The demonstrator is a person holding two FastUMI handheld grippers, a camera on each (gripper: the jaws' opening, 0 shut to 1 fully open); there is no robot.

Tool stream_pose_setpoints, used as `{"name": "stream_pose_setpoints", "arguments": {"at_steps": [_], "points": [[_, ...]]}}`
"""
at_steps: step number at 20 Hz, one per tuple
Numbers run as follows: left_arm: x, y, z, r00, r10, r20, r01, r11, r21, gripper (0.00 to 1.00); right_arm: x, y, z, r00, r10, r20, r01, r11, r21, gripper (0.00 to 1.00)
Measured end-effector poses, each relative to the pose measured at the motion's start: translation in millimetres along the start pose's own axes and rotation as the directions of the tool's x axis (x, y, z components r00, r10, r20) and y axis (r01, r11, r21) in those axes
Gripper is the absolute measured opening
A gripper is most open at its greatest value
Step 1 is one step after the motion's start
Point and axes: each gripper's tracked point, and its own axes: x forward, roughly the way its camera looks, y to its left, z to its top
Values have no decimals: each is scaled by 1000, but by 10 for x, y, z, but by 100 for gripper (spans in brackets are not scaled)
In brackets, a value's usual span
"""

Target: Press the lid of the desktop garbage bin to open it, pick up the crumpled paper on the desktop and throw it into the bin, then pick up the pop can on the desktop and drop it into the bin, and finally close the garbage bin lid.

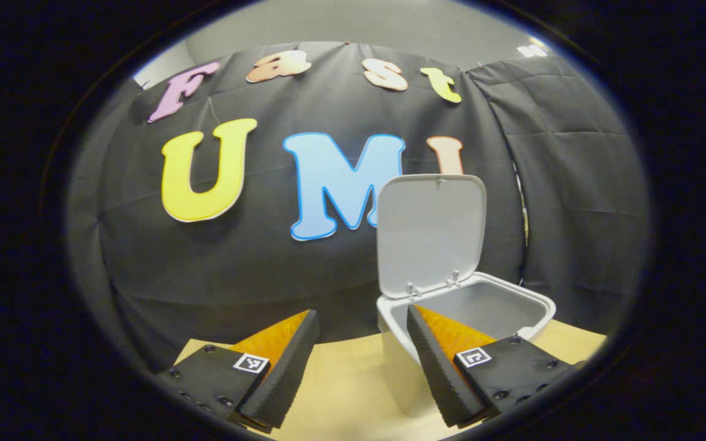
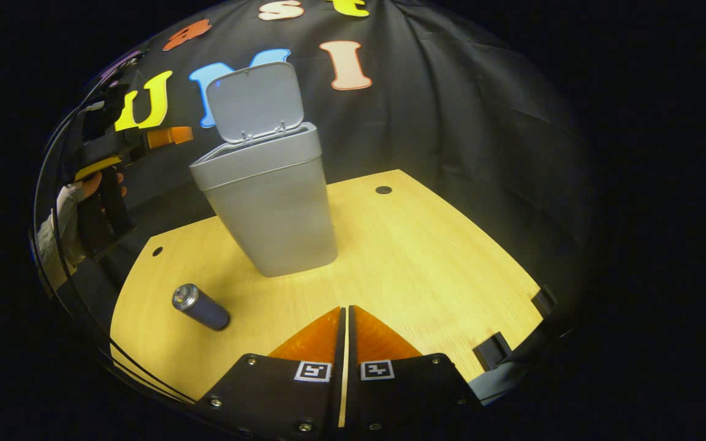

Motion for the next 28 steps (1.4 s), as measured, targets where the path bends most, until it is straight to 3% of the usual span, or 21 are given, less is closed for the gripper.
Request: {"name": "stream_pose_setpoints", "arguments": {"at_steps": [3, 4, 8, 9, 10, 12, 13, 18, 27, 28], "points": [[-217, 530, -61, 996, 94, -8, -94, 996, 4, 85, 173, 340, 49, 997, 81, -20, -82, 995, -54, 4], [-302, 710, -82, 992, 126, -11, -126, 992, 2, 100, 259, 513, 58, 993, 117, -32, -120, 990, -78, 4], [-635, 1303, -184, 971, 237, -30, -237, 971, -1, 95, 457, 961, -48, 971, 212, -109, -225, 966, -127, 4], [-697, 1399, -195, 967, 254, -33, -254, 967, -3, 84, 508, 1065, -74, 961, 243, -132, -259, 958, -126, 4], [-756, 1484, -213, 963, 269, -34, -269, 963, -7, 90, 508, 1161, -102, 952, 266, -148, -285, 950, -124, 9], [-865, 1612, -233, 955, 294, -35, -294, 956, -15, 100, 524, 1284, -73, 937, 302, -176, -327, 935, -135, 70], [-913, 1669, -250, 951, 306, -37, -307, 952, -17, 100, 589, 1390, -171, 930, 315, -188, -344, 928, -146, 100], [-1112, 1848, -363, 934, 354, -54, -355, 935, -15, 100, 617, 1748, -242, 898, 372, -233, -420, 882, -212, 100], [-1385, 2008, -454, 907, 413, -79, -416, 909, -24, 100, 881, 2290, -145, 872, 415, -259, -479, 832, -280, 100], [-1415, 2035, -461, 903, 422, -81, -425, 905, -26, 95, 907, 2358, -145, 867, 421, -267, -489, 822, -291, 100]]}}
